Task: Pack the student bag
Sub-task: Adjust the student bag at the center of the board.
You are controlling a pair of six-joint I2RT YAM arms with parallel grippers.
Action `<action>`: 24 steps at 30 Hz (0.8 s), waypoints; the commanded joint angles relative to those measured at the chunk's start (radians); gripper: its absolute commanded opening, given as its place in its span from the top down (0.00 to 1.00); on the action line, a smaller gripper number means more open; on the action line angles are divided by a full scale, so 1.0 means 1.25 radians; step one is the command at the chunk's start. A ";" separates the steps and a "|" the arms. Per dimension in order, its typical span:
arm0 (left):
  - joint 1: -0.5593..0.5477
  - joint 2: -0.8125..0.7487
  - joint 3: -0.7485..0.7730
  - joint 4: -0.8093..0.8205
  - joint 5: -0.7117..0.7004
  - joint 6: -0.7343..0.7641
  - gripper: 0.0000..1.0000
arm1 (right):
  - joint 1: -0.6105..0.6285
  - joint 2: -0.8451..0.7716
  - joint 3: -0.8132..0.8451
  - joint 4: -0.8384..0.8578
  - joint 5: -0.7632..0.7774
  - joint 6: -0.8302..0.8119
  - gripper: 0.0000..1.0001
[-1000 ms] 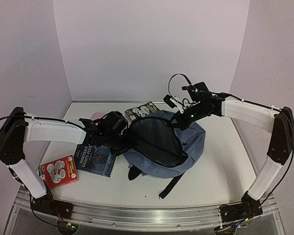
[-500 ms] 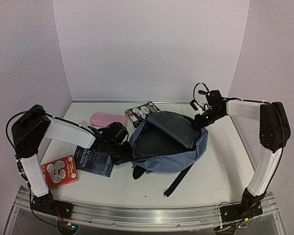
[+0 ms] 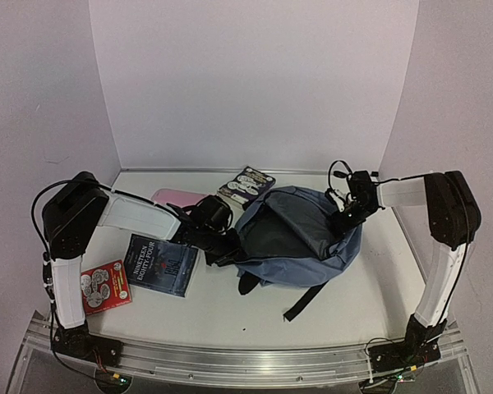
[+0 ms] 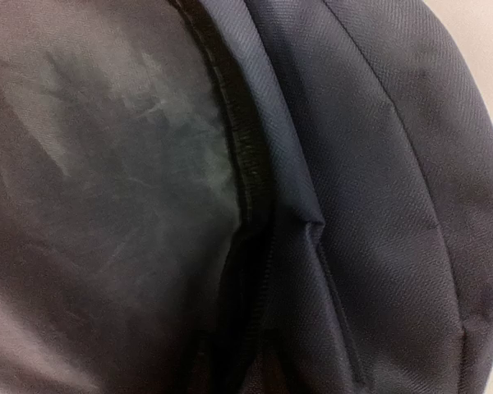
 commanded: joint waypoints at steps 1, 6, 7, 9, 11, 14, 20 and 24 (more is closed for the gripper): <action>0.004 -0.041 0.026 -0.062 -0.015 0.058 0.55 | -0.014 -0.017 -0.008 -0.024 0.065 0.001 0.58; 0.005 -0.116 0.036 -0.130 -0.059 0.090 0.33 | -0.014 -0.101 0.032 -0.052 0.073 0.007 0.35; 0.005 -0.130 0.037 -0.140 -0.065 0.096 0.30 | -0.014 -0.118 0.042 -0.060 0.071 0.008 0.31; 0.007 -0.157 0.039 -0.160 -0.073 0.107 0.25 | -0.014 -0.152 0.065 -0.078 0.061 0.006 0.24; 0.008 -0.186 0.041 -0.186 -0.087 0.114 0.20 | -0.014 -0.180 0.086 -0.097 0.038 0.000 0.19; 0.010 -0.234 0.035 -0.209 -0.110 0.123 0.13 | -0.013 -0.214 0.112 -0.128 -0.006 -0.007 0.13; 0.015 -0.312 0.011 -0.235 -0.132 0.118 0.07 | 0.040 -0.266 0.125 -0.163 -0.125 -0.002 0.13; 0.017 -0.359 -0.023 -0.265 -0.138 0.101 0.05 | 0.126 -0.257 0.119 -0.171 -0.150 0.006 0.14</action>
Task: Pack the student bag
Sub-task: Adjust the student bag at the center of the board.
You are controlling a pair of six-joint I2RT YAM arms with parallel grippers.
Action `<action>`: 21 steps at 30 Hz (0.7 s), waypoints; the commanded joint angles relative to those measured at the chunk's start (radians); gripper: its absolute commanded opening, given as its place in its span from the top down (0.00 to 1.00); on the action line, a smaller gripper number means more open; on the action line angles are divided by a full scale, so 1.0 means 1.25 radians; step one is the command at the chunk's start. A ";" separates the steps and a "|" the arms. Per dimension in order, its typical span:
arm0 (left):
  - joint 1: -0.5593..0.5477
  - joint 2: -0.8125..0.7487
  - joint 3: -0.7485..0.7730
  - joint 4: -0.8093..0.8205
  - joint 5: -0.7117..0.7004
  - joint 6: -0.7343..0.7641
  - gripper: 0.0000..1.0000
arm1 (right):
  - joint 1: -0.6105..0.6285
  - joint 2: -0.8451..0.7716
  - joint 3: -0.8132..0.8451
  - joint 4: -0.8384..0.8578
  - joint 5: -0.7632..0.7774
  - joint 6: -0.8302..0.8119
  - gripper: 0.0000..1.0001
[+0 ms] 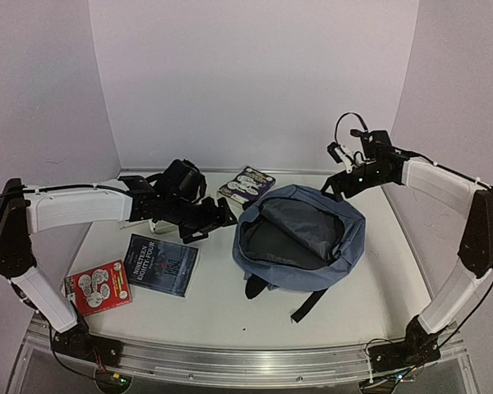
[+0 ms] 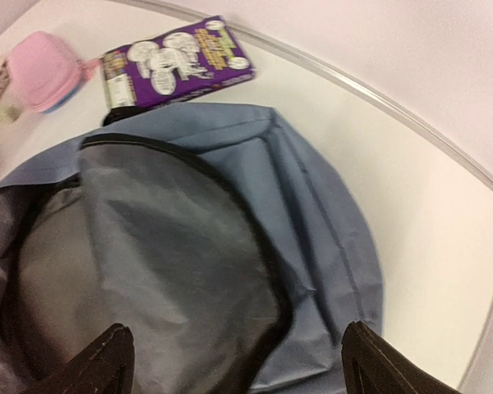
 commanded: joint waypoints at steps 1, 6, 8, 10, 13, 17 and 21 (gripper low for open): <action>0.006 -0.071 -0.031 -0.072 -0.041 -0.012 0.04 | 0.101 0.004 0.007 -0.037 -0.076 0.005 0.14; 0.017 -0.153 -0.111 -0.083 -0.045 -0.050 0.00 | 0.116 0.097 -0.024 -0.007 -0.138 0.009 0.20; 0.021 -0.183 -0.134 -0.085 -0.047 -0.061 0.00 | 0.119 0.132 -0.033 0.039 -0.137 0.009 0.21; 0.024 -0.201 -0.146 -0.084 -0.048 -0.066 0.00 | 0.120 0.181 -0.024 0.073 -0.113 0.011 0.23; 0.025 -0.195 -0.146 -0.070 -0.046 -0.058 0.00 | 0.114 0.262 0.003 0.102 -0.057 0.012 0.27; 0.037 -0.176 -0.132 -0.038 -0.058 -0.024 0.00 | 0.069 0.337 0.010 0.121 0.002 0.009 0.31; 0.096 -0.140 -0.066 -0.068 -0.027 0.026 0.00 | -0.018 0.355 -0.026 0.122 0.044 -0.034 0.33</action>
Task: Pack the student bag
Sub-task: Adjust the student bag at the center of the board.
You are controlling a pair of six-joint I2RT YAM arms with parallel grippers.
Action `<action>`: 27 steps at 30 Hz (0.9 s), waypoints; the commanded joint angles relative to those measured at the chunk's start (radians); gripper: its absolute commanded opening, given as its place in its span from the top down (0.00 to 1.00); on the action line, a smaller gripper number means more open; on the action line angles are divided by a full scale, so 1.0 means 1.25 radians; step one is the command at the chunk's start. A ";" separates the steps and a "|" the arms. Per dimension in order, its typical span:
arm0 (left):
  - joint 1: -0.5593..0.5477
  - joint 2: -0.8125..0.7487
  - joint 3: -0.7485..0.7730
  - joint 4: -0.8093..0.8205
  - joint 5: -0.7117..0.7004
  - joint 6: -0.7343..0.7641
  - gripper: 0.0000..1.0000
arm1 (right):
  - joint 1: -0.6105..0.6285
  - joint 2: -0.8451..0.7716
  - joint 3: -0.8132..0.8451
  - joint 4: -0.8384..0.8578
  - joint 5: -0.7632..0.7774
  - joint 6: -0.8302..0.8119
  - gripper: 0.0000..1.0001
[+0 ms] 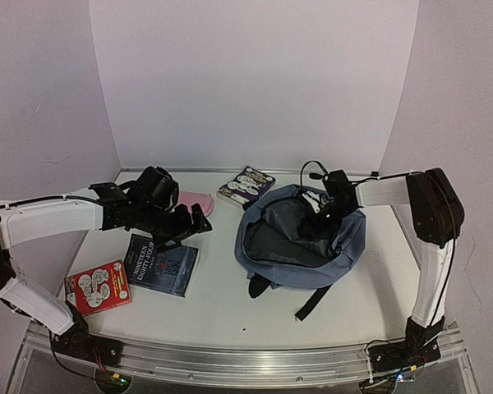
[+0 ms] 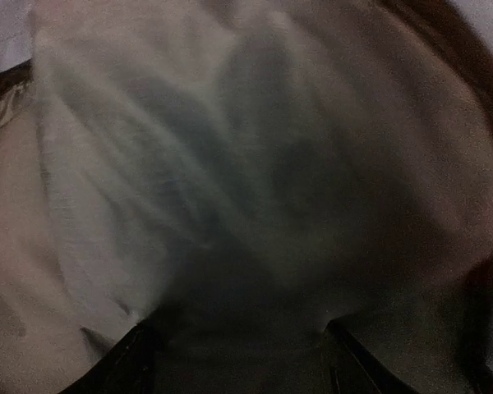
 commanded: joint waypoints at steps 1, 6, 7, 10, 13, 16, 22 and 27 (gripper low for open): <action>0.073 0.033 0.090 -0.009 0.008 0.067 0.00 | -0.111 0.018 -0.029 0.004 0.103 -0.045 0.37; 0.214 0.039 0.077 0.013 0.142 0.020 0.00 | -0.136 -0.051 -0.083 -0.038 0.117 -0.114 0.38; 0.231 0.038 0.075 0.018 0.154 0.013 0.00 | -0.137 -0.070 -0.080 -0.061 0.110 -0.125 0.37; 0.243 0.073 0.157 -0.065 0.133 0.027 0.00 | -0.137 -0.132 -0.026 -0.168 0.058 -0.122 0.29; 0.247 0.145 0.273 -0.135 0.136 0.052 0.00 | -0.136 -0.170 0.074 -0.255 -0.013 -0.098 0.23; 0.248 0.210 0.362 -0.161 0.131 0.077 0.00 | -0.134 -0.178 0.169 -0.293 -0.078 -0.057 0.20; 0.267 0.333 0.517 -0.200 0.144 0.097 0.00 | -0.091 -0.122 0.328 -0.292 -0.142 0.038 0.18; 0.269 0.376 0.563 -0.220 0.148 0.072 0.00 | 0.009 -0.002 0.456 -0.225 -0.064 0.114 0.17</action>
